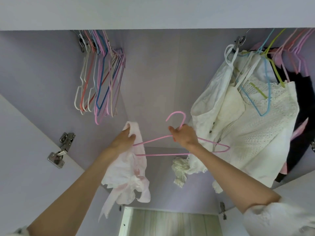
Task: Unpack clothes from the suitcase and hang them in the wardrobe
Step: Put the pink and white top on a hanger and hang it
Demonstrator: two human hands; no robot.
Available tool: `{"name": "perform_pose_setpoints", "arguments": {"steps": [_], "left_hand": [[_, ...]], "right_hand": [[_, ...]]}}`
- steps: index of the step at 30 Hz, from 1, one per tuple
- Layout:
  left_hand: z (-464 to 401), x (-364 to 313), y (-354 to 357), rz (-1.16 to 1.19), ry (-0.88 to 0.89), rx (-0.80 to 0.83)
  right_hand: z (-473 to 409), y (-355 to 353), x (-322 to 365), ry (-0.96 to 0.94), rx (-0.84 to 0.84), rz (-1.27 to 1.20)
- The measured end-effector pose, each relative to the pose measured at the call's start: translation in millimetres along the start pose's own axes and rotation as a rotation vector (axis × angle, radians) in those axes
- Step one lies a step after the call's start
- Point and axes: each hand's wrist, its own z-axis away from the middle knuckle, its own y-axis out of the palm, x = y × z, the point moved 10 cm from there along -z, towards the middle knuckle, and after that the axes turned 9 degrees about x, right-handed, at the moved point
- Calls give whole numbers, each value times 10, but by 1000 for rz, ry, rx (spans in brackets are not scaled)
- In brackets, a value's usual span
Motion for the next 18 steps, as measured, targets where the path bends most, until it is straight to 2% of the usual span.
{"name": "perform_pose_setpoints", "arguments": {"steps": [2,4,5,7,9,11,13,15,18], "left_hand": [[64,-308,108,-27,113,35],[151,-565,174,-102,228,55],[214,-669,171,-194,276,33],[353,-812,84,-530,320,-107],[465,-939,34,-827,358,-246],[470,-1010,42,-897,385,-247],[416,-1003,75,-815,408,-144],[389,-950,95,-670,434,-60],[441,-927,85,-568,505,-31]], "right_hand": [[80,182,218,-91,15,8],[185,198,412,-200,-32,-129],[219,147,454,-238,-73,-239],[239,39,451,-277,-132,-457],[245,-14,442,-299,-142,-560],[245,13,461,-336,-79,-607],[227,123,504,-381,122,-712],[260,328,565,-396,489,-889],[449,559,565,-298,963,-926]]}}
